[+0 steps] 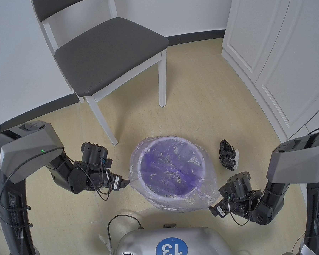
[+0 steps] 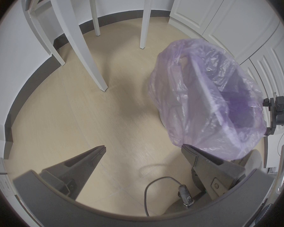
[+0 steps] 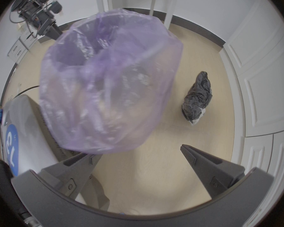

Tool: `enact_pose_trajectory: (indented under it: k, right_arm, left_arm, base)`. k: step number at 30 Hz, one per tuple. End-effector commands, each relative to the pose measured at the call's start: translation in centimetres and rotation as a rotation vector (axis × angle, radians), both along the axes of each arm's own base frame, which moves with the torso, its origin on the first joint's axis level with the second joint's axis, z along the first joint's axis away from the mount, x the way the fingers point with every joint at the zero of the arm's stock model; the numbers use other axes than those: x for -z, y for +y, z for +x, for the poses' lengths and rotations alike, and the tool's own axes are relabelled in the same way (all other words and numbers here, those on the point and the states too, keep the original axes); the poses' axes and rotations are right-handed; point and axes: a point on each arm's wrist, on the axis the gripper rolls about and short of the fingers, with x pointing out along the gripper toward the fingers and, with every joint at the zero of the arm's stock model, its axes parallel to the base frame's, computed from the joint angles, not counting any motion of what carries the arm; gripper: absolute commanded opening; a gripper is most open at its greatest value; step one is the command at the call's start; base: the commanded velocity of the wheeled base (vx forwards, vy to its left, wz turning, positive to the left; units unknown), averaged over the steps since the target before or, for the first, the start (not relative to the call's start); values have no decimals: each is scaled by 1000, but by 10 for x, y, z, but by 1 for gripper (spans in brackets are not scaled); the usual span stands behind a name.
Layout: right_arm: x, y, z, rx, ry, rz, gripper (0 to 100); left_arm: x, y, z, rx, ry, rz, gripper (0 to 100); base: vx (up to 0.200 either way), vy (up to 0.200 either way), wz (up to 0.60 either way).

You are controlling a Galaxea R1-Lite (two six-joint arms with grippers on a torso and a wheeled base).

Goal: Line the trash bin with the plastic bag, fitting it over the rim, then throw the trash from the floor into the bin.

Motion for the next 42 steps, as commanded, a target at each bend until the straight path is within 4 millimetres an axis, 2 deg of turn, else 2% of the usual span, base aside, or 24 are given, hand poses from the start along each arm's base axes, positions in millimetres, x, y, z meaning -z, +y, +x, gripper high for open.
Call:
enact_pose_trajectory:
  k: [1, 4, 7, 14, 17, 20, 28, 36, 42]
  right_arm:
    - [7, -12, 18, 53, -5, 6, 100]
    - [7, -15, 15, 59, 5, 1, 100]
    - [-4, -20, 3, 52, 7, -3, 100]
    - [-50, -28, -21, 34, -73, 28, 100]
    - [-66, -28, -21, 34, -124, 53, 100]
    - [-70, -24, -18, 26, -143, 63, 100]
    - [-68, -9, 0, 10, -168, 82, 100]
    - [-42, -6, 26, 36, -141, 65, 100]
    - [-30, -2, 43, 35, -139, 79, 100]
  left_arm:
    - [16, -3, 14, -6, 14, -1, 100]
    - [16, -3, 15, -6, 14, -1, 100]
    - [8, -1, 8, -9, 7, -4, 100]
    - [-33, 10, -22, -10, -40, -21, 100]
    - [-49, 12, -32, -1, -66, -37, 100]
    - [-56, 13, -33, 0, -88, -45, 100]
    - [-48, 6, -23, 7, -80, -49, 100]
    - [-43, -9, -1, 7, -101, -84, 100]
    - [-25, -19, 19, 24, -87, -90, 100]
  base:
    - [0, 0, 0]
    - [0, 0, 0]
    - [0, 0, 0]
    - [0, 0, 0]
    - [0, 0, 0]
    - [0, 0, 0]
    - [0, 0, 0]
    - [0, 0, 0]
    - [0, 0, 0]
